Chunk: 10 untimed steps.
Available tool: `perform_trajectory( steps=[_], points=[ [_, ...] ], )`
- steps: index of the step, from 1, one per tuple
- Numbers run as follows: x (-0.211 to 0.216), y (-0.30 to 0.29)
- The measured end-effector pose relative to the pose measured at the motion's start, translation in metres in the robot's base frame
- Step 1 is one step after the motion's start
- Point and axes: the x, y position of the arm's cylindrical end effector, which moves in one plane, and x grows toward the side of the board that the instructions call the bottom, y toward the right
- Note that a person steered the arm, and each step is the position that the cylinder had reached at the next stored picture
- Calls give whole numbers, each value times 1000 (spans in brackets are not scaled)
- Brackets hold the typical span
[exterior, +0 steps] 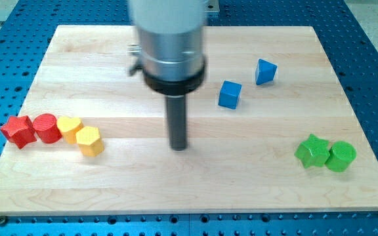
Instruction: Push the green star into the yellow hexagon
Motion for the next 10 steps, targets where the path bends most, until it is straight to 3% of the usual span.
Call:
perform_trajectory(
  steps=[6, 8, 10],
  points=[
    [14, 52],
    [-14, 54],
    [-14, 49]
  ],
)
